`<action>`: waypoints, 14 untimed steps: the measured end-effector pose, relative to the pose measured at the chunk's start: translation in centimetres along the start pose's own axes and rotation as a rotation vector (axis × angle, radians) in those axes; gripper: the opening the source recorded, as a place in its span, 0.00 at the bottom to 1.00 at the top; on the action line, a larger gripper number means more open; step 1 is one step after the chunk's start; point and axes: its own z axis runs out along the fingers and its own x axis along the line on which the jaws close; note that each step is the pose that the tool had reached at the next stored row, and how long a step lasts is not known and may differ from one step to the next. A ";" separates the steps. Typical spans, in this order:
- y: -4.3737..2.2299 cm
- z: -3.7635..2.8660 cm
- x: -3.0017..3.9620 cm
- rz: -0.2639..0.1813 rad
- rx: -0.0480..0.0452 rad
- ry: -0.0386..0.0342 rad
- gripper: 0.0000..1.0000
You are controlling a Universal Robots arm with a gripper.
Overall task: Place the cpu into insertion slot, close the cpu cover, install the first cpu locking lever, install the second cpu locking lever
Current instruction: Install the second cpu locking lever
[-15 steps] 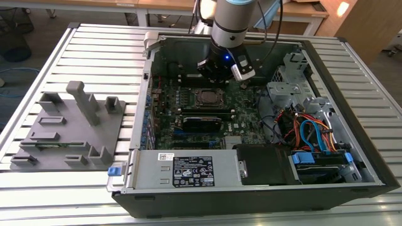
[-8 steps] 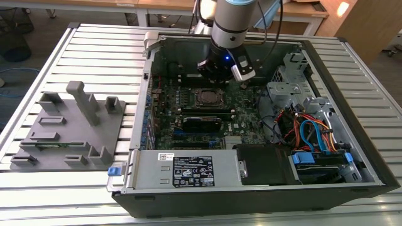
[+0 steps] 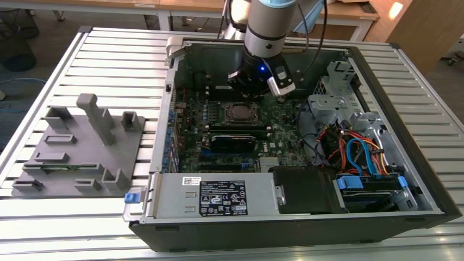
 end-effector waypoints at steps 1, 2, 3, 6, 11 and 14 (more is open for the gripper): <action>0.00 -0.06 0.00 0.000 0.0001 0.0001 0.10; 0.01 -0.16 0.00 0.000 0.0000 0.0001 0.10; 0.03 -0.34 0.00 0.000 0.0001 0.0001 0.10; 0.11 -0.96 0.01 0.000 0.0000 0.0000 0.10; 0.08 -1.32 0.01 0.000 -0.0002 0.0000 0.10; -0.09 -1.35 0.01 0.000 0.0000 0.0000 0.10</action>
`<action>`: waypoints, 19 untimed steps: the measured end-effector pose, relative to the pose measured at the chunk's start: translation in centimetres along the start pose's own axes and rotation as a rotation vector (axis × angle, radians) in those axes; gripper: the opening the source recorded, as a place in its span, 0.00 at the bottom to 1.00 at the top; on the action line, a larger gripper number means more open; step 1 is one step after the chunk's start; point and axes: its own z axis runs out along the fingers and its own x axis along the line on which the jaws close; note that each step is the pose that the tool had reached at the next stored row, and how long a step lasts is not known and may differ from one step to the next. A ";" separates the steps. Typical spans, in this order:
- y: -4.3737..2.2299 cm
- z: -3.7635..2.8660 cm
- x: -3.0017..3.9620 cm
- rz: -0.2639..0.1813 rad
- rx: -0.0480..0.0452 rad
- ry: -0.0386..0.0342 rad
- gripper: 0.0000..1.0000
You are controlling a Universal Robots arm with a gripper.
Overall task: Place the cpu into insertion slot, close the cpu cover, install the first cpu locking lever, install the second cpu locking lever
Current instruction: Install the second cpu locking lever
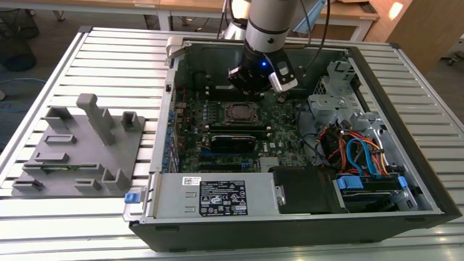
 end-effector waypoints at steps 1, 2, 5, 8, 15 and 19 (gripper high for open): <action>-0.10 -0.01 0.00 0.000 -0.0001 0.0000 0.10; -0.21 -0.02 0.00 0.000 -0.0001 0.0000 0.10; -0.64 -0.06 0.01 0.000 -0.0002 -0.0001 0.10; -1.14 -0.13 0.02 0.000 0.0003 -0.0001 0.10; -1.20 -0.99 0.03 0.000 0.0004 0.0000 0.10; -1.06 -2.16 0.04 0.000 0.0003 -0.0001 0.10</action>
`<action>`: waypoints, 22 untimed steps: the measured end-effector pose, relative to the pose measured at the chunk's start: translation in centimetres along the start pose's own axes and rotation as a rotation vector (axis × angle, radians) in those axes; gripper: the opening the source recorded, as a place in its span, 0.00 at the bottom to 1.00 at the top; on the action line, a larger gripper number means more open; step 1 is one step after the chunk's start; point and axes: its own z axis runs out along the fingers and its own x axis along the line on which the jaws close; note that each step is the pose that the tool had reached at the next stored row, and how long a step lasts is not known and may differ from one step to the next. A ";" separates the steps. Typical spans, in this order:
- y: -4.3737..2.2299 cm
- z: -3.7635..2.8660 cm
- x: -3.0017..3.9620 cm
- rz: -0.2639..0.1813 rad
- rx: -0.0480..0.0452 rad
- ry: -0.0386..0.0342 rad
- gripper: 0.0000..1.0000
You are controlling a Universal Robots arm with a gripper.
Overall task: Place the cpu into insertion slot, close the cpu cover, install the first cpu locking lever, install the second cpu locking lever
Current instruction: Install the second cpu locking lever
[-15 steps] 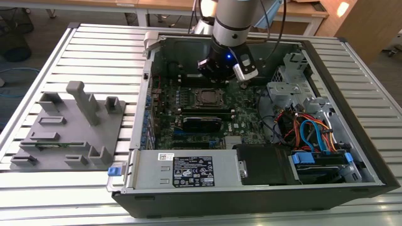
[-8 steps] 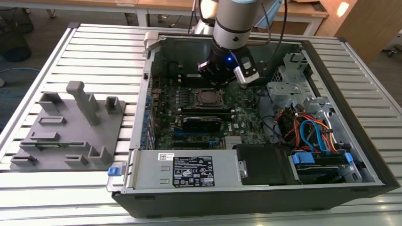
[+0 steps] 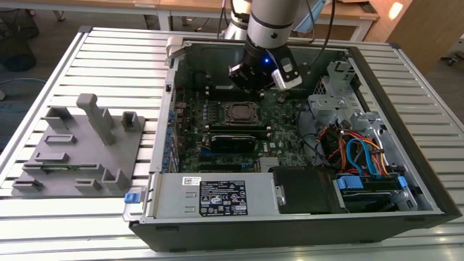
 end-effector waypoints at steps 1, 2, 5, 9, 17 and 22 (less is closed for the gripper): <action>0.04 -0.28 0.00 0.000 0.0000 0.0000 0.10; 0.07 -0.55 0.01 0.000 0.0001 0.0001 0.10; 0.07 -0.74 0.01 0.000 -0.0002 -0.0001 0.10; -0.35 -0.80 0.01 0.000 0.0000 0.0000 0.10; -1.80 -0.98 0.03 0.000 0.0001 0.0001 0.10; -2.34 -1.05 0.04 0.000 0.0002 0.0000 0.10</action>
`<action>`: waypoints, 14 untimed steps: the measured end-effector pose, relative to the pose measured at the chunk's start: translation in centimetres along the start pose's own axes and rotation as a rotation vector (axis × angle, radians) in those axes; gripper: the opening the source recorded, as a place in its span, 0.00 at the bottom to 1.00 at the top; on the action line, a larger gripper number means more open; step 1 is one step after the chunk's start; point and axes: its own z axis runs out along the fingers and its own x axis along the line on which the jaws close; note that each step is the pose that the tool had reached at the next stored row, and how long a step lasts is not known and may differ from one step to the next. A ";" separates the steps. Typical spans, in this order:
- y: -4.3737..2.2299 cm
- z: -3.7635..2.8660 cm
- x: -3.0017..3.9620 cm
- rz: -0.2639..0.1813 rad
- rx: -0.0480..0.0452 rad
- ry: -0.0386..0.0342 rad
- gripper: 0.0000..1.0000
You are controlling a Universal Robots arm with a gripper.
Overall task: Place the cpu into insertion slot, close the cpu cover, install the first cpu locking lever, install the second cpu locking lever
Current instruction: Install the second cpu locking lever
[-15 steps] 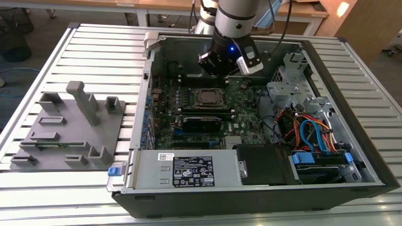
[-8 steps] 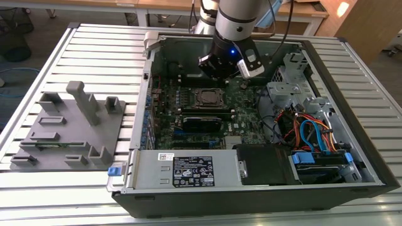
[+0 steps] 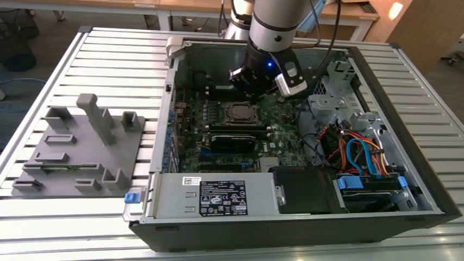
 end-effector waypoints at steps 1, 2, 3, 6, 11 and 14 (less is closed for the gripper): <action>0.00 0.00 0.00 0.000 0.0000 0.0000 0.10; -0.02 0.00 0.00 0.000 0.0000 0.0000 0.10; -0.04 -0.01 0.00 0.000 0.0000 0.0000 0.10; -0.05 -0.01 0.00 0.000 0.0000 0.0000 0.10; -0.08 -0.01 0.00 0.000 0.0000 0.0000 0.10; -0.14 -0.02 0.00 0.000 0.0010 0.0000 0.10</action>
